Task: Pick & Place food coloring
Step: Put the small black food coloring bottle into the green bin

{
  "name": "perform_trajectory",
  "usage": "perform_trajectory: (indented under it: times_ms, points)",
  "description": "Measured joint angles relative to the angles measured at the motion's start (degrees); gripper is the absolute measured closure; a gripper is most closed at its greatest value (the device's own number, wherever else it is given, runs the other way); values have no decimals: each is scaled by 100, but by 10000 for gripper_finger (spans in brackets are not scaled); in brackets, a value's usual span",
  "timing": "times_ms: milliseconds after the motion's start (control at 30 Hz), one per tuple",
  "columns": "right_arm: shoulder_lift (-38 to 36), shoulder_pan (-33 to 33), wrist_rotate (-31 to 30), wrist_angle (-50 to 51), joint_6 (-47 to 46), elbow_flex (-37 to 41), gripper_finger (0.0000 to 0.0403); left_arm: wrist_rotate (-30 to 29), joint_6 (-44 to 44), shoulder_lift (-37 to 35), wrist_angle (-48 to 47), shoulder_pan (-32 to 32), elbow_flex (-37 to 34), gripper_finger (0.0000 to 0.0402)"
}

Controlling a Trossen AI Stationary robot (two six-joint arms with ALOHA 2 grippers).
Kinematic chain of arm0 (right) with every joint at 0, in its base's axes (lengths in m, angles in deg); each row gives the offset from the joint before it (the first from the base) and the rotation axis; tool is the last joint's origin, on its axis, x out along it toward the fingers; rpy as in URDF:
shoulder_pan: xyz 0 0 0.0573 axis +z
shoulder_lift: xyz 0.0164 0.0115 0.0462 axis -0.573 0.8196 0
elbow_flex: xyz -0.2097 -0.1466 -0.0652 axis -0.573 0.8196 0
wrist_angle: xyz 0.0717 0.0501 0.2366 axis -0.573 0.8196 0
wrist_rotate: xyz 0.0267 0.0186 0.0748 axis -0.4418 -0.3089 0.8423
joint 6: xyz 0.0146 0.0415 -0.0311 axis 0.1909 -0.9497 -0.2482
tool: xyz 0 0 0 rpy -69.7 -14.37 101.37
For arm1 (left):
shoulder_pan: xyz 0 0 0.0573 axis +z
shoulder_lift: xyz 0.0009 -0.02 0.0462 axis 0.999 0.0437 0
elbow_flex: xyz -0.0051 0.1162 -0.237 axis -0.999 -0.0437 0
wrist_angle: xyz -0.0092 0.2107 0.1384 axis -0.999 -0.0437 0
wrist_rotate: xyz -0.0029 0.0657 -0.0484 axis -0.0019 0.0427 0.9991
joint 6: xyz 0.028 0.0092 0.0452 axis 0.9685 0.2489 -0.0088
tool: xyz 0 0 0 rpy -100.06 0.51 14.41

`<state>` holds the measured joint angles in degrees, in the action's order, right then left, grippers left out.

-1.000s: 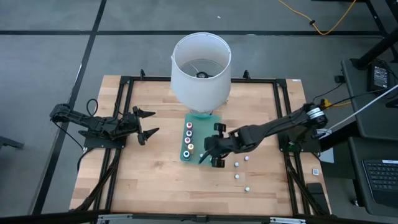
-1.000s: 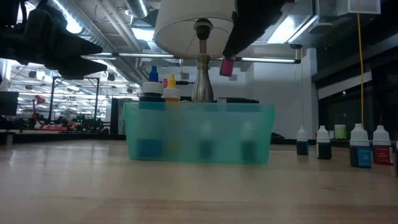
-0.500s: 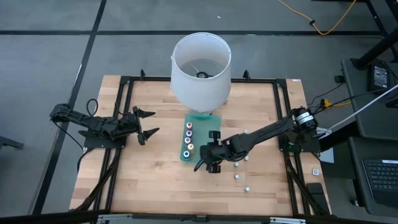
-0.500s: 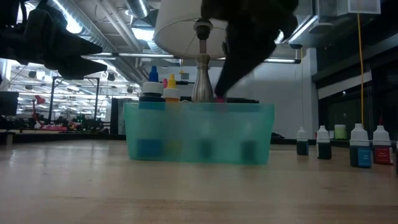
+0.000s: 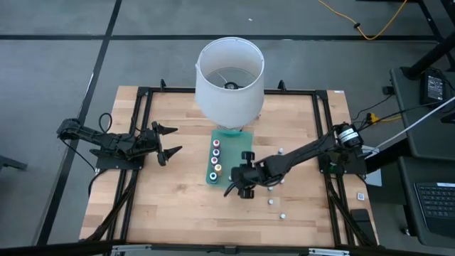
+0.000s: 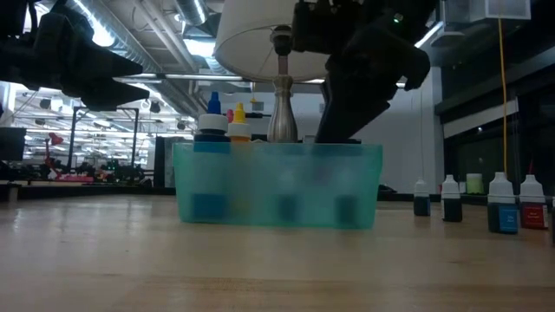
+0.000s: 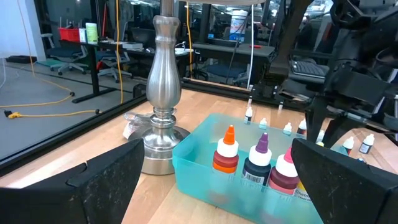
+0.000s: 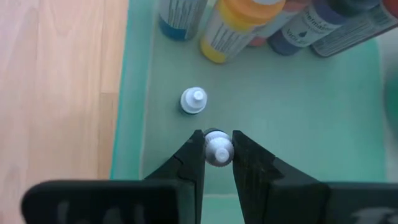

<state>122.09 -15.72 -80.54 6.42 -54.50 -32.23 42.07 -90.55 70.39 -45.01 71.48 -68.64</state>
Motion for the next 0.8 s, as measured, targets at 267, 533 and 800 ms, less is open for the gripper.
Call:
perform_trajectory:
  times_ms: [267, 533, 800]
  points:
    - [174, 22, 157, -43, -9, 7, 334, 0, -1, -1, 1, -2, 1, 2]
    - [279, 48, 179, -133, 1, 1, 335, 0, 0, -2, 0, -2, 0, 2]
    - [348, 45, 262, -204, 99, 0, 333, 0, -1, 0, 1, 0, 0, 2]
